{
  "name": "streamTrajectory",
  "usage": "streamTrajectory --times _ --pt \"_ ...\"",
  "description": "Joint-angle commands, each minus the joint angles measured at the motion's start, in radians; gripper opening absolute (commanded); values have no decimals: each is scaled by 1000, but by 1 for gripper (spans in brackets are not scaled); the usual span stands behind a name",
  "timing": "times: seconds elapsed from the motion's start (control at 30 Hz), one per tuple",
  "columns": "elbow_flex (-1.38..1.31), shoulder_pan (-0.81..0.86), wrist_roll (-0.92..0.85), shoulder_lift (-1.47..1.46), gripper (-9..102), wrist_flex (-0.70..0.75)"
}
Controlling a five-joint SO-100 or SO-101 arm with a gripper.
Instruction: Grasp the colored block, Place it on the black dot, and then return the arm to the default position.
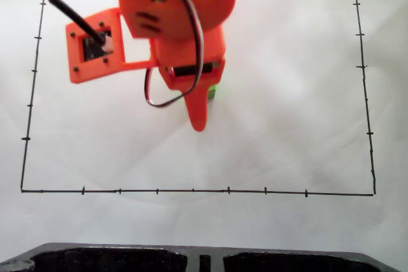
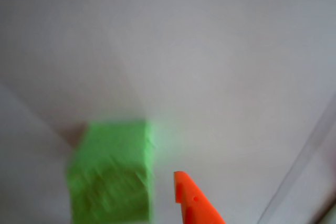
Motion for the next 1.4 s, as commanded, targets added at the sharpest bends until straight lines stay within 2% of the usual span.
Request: streamTrajectory --times 0.0,0.33,0.63,0.87,1.13,1.37 --pt "2 -8 2 109 47 37" --pt "0 6 -8 364 47 189" --pt "55 67 -75 574 43 245" --pt "156 137 -137 764 32 259" --pt "298 207 -169 976 1 276" --pt "382 224 -161 1089 0 250"
